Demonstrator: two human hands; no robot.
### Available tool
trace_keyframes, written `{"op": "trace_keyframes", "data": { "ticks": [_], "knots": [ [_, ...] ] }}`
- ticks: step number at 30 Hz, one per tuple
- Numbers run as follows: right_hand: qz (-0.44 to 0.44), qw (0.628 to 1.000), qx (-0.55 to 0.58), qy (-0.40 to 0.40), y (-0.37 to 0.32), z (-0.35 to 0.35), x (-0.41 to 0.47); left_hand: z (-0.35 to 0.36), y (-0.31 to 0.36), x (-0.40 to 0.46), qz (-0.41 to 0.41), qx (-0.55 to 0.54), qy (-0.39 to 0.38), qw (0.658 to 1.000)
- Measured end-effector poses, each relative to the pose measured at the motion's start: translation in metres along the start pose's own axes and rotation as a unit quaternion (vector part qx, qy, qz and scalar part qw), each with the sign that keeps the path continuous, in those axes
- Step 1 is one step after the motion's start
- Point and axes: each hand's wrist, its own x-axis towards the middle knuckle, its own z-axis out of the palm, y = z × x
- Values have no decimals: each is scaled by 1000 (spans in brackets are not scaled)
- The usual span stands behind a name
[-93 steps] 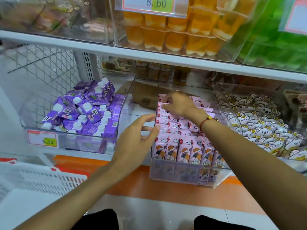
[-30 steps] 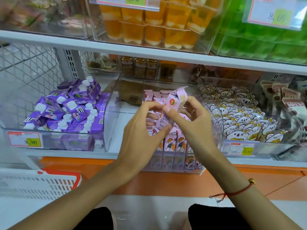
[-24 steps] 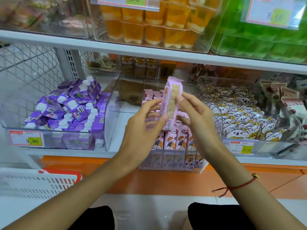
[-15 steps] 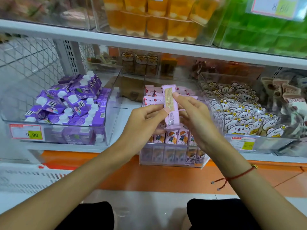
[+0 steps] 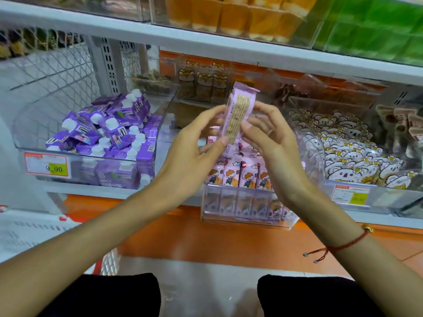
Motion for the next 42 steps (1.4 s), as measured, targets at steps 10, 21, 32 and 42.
{"op": "trace_keyframes", "data": {
  "ticks": [10, 21, 32, 42],
  "knots": [
    [-21, 993, -90, -75, 4, 2, -21, 1, 7, -2, -84, -93, 41, 991],
    [93, 994, 37, -41, 0, -13, -13, -6, 10, 6, -72, -155, 10, 985],
    [169, 970, 155, 76, 3, -12, 8, -5, 8, 8, -32, -97, 44, 994],
    [-4, 884, -459, -86, 42, -16, 77, -31, -30, 70, 7, 78, 127, 989]
  ]
}}
